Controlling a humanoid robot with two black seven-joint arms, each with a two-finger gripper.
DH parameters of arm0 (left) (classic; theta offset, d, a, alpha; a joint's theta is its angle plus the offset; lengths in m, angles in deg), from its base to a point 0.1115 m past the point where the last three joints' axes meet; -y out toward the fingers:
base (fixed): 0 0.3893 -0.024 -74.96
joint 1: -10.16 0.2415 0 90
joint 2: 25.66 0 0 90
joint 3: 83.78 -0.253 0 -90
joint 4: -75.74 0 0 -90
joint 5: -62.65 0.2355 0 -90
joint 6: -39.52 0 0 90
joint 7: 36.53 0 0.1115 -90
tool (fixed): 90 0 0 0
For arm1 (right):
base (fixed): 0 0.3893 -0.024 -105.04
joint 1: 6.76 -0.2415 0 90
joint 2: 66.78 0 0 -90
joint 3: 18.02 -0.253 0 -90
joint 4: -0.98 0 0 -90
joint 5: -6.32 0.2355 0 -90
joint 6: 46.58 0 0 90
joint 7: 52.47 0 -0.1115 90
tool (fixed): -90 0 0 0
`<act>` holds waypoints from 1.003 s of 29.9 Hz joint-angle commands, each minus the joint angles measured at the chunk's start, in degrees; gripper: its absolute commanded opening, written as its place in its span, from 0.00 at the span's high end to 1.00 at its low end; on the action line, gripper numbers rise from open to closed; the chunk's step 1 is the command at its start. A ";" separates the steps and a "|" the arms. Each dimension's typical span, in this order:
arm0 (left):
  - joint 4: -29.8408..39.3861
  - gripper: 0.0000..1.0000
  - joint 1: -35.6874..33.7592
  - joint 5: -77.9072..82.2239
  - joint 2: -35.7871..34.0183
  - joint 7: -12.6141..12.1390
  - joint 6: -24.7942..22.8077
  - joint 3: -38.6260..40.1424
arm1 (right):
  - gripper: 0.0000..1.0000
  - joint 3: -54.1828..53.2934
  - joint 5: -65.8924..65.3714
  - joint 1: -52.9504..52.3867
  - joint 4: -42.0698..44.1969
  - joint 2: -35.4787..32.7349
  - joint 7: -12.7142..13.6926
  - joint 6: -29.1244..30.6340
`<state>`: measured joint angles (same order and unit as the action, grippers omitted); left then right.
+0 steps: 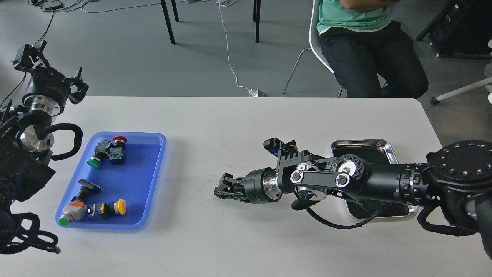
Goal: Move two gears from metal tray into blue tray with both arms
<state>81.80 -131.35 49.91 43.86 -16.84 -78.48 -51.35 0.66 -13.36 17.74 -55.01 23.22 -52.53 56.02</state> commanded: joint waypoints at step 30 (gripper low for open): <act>0.00 0.01 0.35 0.17 -0.36 -0.35 0.00 -0.43 | 0.12 -16.73 2.54 -7.19 -5.18 -14.47 -0.11 2.60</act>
<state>81.76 -130.92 50.02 43.49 -17.04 -78.48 -51.36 -11.38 -11.63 9.61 -58.32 16.41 -52.51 58.60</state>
